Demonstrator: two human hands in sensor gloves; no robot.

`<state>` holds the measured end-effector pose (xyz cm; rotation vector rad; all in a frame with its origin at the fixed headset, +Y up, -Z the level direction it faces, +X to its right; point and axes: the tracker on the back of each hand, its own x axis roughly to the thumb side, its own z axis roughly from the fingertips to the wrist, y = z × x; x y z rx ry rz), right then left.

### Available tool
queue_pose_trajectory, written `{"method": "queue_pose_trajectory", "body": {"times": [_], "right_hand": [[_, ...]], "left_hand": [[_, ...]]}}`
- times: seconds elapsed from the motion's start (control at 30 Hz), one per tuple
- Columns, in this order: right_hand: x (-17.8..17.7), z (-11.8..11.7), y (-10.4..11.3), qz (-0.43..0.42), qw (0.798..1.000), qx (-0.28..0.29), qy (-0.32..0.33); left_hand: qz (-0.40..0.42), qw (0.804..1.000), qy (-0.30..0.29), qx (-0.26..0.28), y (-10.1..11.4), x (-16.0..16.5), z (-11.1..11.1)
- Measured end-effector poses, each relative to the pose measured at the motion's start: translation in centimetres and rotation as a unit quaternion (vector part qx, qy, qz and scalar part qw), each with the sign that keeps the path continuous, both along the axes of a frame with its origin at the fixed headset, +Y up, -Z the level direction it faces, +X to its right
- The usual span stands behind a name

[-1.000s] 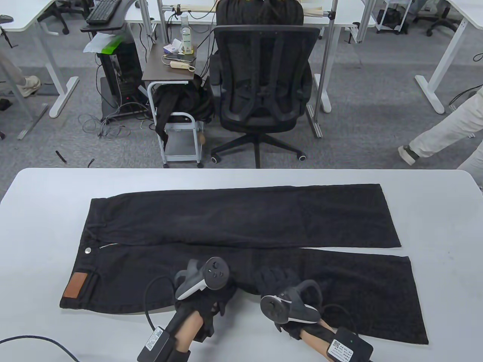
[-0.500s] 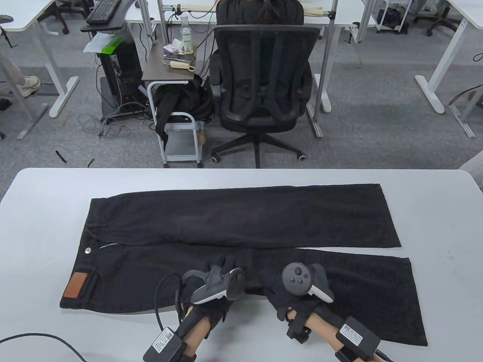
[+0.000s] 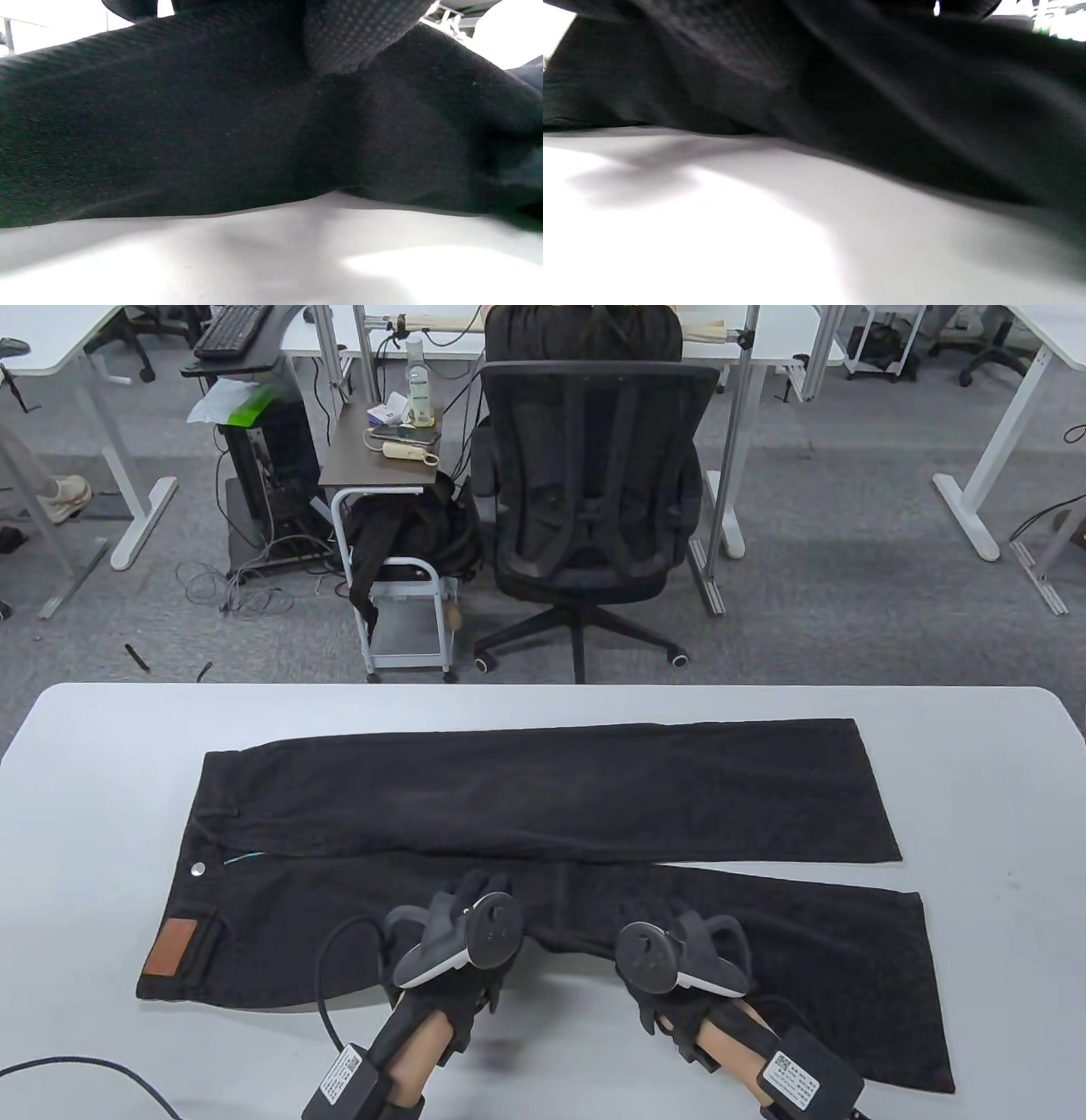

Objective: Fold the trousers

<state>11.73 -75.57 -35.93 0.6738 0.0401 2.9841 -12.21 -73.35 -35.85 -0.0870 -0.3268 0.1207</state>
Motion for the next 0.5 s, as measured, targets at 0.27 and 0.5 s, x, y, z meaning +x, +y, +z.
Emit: {"method": "queue_pose_trajectory", "body": {"times": [0.27, 0.5], "right_hand": [[7.8, -2.3, 3.2, -0.003, 0.991, -0.053, -0.120], [14.2, -3.1, 4.4, -0.195, 0.962, -0.118, -0.149]], "left_hand": [[0.048, 0.998, 0.013, -0.033, 0.1, -1.6, -0.7], [0.074, 0.994, 0.025, -0.074, -0.9, -2.5, -1.4]]}}
